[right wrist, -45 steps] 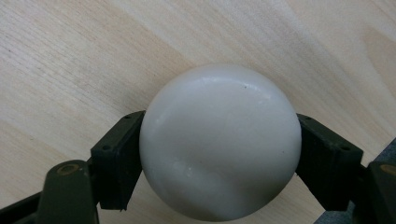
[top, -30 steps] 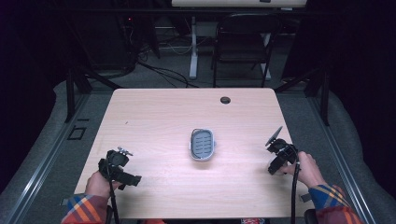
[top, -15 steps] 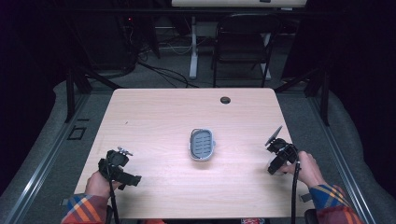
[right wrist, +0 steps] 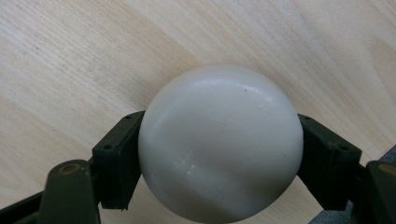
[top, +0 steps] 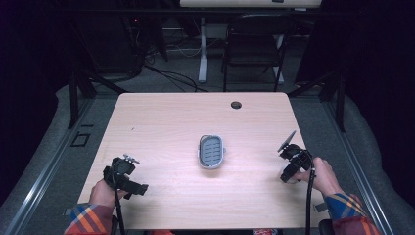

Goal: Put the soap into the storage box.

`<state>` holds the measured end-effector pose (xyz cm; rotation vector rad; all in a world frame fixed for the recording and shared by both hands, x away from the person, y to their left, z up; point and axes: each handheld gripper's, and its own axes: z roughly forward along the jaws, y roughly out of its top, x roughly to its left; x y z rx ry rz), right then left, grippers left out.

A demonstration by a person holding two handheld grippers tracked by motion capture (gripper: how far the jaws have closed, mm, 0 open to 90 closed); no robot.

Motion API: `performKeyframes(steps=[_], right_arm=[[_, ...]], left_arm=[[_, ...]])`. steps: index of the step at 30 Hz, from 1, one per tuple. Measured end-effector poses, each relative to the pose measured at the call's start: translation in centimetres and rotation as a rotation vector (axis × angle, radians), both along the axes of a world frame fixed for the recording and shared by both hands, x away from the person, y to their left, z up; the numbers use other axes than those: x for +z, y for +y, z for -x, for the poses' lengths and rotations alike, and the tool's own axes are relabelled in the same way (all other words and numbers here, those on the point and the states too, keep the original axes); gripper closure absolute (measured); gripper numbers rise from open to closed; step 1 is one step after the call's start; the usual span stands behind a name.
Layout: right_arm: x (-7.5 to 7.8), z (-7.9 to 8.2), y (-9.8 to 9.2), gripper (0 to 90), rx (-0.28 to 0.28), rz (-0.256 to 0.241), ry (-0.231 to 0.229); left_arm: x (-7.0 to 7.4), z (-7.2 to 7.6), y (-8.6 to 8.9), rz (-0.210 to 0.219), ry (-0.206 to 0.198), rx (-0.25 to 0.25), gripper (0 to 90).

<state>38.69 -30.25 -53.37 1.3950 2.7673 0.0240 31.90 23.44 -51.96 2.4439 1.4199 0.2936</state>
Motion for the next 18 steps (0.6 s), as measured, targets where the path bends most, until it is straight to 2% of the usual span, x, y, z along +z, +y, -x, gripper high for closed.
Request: performKeyframes(steps=[2, 3, 5, 7, 11, 18], right_arm=[[0.1, -0.01, 0.1, 24.4, 0.006, 0.002, 0.003], [-0.09, 0.14, 0.17, 24.3, -0.015, -0.021, -0.014], [0.18, 0.0, 0.27, 24.3, 0.005, 0.004, 0.005], [0.27, -0.01, 0.4, 24.4, 0.011, 0.005, 0.011], [0.27, 0.02, 0.6, 24.4, 0.017, -0.001, -0.01], [0.59, -0.08, 0.94, 24.4, 0.021, -0.007, -0.009]], left_arm=[[0.02, 0.0, 0.01, 0.0, 0.001, -0.001, 0.0], [0.03, 0.01, 0.0, 0.0, 0.002, -0.001, 0.0], [0.02, 0.0, 0.03, 0.001, 0.0, -0.003, 0.0], [0.03, -0.01, 0.03, 0.0, 0.003, -0.002, 0.0], [0.01, 0.01, -0.01, -0.001, -0.001, -0.001, 0.0], [0.03, 0.01, 0.01, 0.0, -0.001, -0.002, 0.1]])
